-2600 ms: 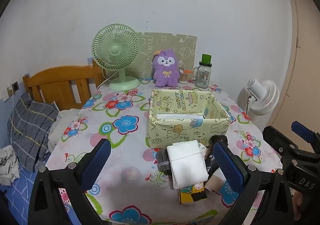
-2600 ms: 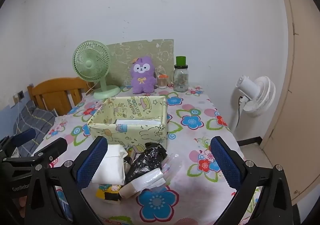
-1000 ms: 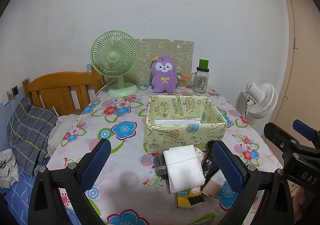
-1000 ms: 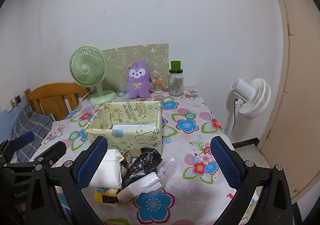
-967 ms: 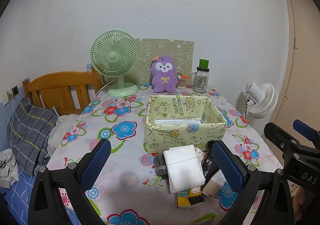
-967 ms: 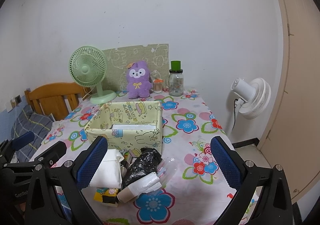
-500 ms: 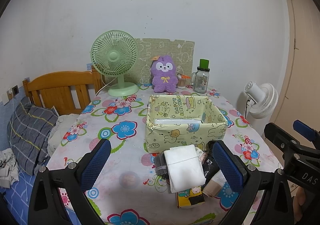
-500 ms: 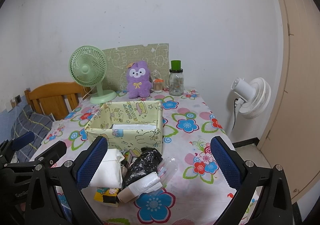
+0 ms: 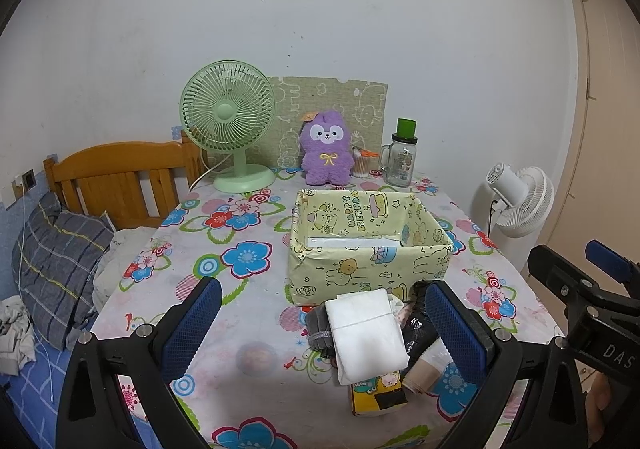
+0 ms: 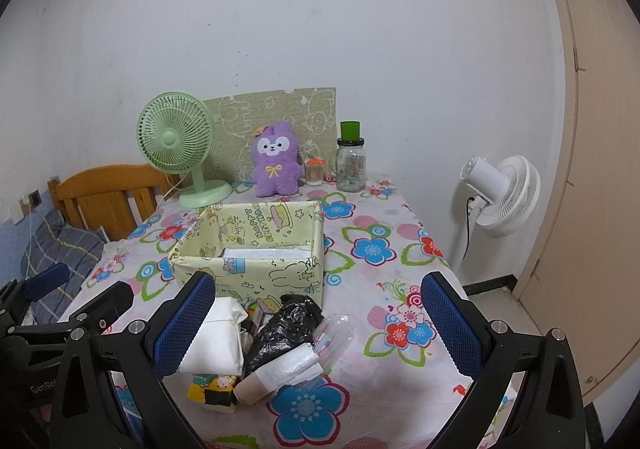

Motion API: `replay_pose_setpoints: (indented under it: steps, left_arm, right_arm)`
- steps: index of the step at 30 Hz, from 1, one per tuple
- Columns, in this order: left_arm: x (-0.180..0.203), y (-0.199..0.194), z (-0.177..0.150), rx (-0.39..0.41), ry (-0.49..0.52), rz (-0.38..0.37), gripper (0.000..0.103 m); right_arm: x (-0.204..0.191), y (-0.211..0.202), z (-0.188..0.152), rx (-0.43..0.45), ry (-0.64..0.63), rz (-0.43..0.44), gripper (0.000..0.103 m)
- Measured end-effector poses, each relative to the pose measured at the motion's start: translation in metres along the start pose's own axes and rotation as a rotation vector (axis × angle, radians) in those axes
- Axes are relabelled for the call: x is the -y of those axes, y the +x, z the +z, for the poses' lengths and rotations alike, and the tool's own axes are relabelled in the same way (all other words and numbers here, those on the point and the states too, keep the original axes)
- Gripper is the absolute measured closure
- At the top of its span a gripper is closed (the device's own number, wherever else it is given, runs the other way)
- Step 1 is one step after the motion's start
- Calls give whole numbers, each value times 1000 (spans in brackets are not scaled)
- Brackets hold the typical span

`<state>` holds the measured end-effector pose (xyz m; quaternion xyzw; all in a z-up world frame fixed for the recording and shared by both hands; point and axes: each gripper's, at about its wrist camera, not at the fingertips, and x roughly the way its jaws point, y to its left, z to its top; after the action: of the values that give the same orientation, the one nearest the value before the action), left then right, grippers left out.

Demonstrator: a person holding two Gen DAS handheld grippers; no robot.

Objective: Organize soft objects

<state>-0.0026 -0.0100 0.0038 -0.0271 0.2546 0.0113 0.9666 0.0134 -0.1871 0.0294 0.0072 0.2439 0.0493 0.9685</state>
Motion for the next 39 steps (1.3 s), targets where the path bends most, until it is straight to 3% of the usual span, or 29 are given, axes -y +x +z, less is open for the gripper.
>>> replay_pose_setpoints:
  steps: [39]
  left_arm:
    - [-2, 4, -1, 3, 4, 10, 1]
  right_arm:
    - [2, 2, 1, -3, -1, 5, 0]
